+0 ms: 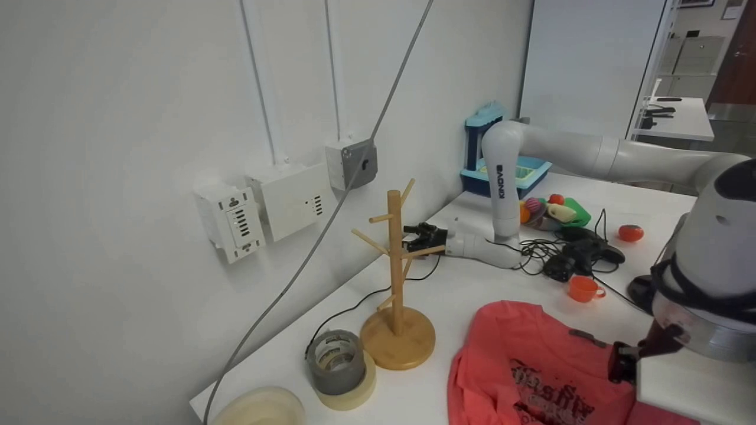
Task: Fold the pink object from the left end
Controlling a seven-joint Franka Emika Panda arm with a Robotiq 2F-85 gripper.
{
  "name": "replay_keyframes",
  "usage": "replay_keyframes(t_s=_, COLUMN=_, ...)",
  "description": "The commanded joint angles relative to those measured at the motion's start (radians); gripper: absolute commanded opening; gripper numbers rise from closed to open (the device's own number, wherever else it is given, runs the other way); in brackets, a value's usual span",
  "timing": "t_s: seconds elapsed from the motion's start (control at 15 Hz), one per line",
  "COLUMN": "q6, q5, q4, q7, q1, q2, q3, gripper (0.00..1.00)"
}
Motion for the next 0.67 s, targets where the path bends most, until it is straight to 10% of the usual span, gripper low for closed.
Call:
replay_keyframes(t_s=0.0, q6=-0.092, q5=-0.232, q4=0.039, q7=0.216, q1=-0.07, q2=-0.012, q3=0.051, gripper=0.04)
replay_keyframes(t_s=0.07, q6=-0.116, q5=-0.25, q4=0.04, q7=0.239, q1=-0.093, q2=-0.016, q3=0.081, gripper=0.27)
replay_keyframes(t_s=0.6, q6=-0.203, q5=-0.262, q4=0.043, q7=0.266, q1=-0.291, q2=-0.017, q3=0.339, gripper=0.75)
